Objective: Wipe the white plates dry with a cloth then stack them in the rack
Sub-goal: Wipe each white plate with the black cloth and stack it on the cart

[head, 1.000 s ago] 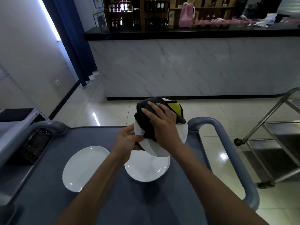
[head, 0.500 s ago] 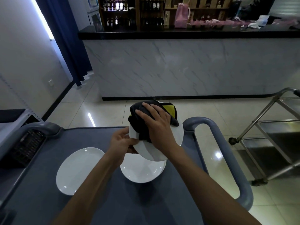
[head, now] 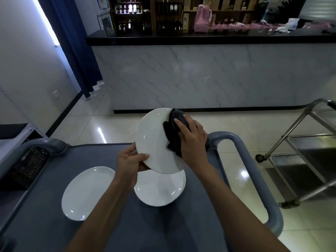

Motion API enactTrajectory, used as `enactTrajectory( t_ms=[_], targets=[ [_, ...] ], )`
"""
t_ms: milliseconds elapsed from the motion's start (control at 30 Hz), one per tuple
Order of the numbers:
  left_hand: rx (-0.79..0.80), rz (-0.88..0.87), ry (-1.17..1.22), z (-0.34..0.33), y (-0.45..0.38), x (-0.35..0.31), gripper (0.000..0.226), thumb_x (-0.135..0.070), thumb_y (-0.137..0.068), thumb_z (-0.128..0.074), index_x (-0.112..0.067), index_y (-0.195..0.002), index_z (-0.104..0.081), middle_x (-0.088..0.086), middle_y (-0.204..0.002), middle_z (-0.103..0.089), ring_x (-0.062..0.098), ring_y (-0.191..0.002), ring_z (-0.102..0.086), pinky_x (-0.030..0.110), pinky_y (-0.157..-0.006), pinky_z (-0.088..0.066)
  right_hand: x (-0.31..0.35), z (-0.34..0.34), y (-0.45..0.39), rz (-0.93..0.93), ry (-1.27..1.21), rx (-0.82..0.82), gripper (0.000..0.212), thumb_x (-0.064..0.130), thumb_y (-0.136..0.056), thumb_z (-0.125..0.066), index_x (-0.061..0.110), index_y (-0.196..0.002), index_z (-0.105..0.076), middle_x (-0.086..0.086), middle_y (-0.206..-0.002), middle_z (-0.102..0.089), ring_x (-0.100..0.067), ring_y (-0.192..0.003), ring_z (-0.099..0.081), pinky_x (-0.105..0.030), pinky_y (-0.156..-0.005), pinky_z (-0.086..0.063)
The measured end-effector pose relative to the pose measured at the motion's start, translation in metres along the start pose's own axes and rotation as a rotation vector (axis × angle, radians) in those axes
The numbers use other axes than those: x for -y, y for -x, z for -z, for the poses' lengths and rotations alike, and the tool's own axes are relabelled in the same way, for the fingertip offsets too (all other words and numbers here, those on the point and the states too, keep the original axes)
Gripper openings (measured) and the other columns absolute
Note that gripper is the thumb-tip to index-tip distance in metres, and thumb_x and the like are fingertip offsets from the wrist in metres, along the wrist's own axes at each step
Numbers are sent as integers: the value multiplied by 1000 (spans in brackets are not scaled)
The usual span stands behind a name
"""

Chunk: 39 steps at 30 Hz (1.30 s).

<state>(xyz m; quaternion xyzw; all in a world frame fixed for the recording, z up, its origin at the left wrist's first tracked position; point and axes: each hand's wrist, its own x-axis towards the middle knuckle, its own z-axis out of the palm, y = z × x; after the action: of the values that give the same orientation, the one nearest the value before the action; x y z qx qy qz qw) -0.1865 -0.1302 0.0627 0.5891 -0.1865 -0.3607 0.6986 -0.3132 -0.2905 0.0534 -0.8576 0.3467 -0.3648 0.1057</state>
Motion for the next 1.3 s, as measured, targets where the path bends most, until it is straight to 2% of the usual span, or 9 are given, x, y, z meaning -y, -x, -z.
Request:
enactTrajectory(
  t_ms=[133,300,467,700,800,867,1100,1300],
  targets=[
    [-53,-33,52,-6,-5,-1,47,17,-83,-56,-20,-106,-73,10,-95,-77,27,-77,-72,39,-62,-60,1,-7,20,-83,-3,3,44,13,-99,-55,24,-142,-55,-5,-152,-46,-33,-137,-40,-57,-103,-38],
    [-82,-55,90,-12,-9,-4,47,17,-84,-56,-22,-104,-73,6,-92,-78,26,-78,-74,37,-60,-60,14,-15,44,-100,-51,23,45,11,-98,-57,22,-141,-55,-7,-152,-45,-35,-137,-41,-58,-106,-38],
    [-82,-61,86,-13,-11,-2,46,15,-87,-57,-20,-115,-70,8,-98,-77,32,-88,-74,39,-64,-61,35,-21,61,-94,-98,77,45,17,-102,-51,26,-146,-49,-3,-157,-38,-30,-144,-32,-58,-111,-31],
    [-53,-59,62,-1,-18,1,42,12,-88,-58,-14,-119,-69,13,-102,-76,35,-89,-74,40,-64,-61,39,-26,71,8,-77,5,48,22,-95,-49,26,-142,-52,-4,-154,-44,-31,-140,-39,-54,-109,-35],
    [-44,-46,46,7,-23,0,41,13,-86,-60,-12,-118,-70,15,-102,-75,35,-89,-74,43,-66,-61,32,-28,64,-28,-45,-20,50,14,-94,-56,27,-142,-53,-2,-154,-43,-30,-141,-38,-55,-108,-35],
    [-37,-39,15,15,-28,-3,38,12,-85,-61,-15,-109,-73,13,-98,-76,35,-87,-74,43,-66,-61,28,-29,55,-67,-21,-61,49,9,-94,-60,27,-140,-56,-2,-152,-46,-30,-140,-40,-55,-107,-35],
    [105,-14,-70,39,-45,-19,43,14,-82,-63,-24,-95,-78,11,-93,-77,30,-77,-74,40,-62,-61,29,-24,20,-105,48,-139,48,5,-92,-63,25,-136,-60,-4,-148,-51,-32,-136,-44,-57,-102,-40],
    [270,2,-147,55,-53,-29,44,18,-79,-63,-18,-101,-76,12,-92,-77,29,-77,-74,39,-59,-60,42,-14,-1,-107,74,-143,44,7,-96,-58,21,-138,-59,-8,-151,-47,-34,-138,-41,-58,-106,-37]
  ],
)
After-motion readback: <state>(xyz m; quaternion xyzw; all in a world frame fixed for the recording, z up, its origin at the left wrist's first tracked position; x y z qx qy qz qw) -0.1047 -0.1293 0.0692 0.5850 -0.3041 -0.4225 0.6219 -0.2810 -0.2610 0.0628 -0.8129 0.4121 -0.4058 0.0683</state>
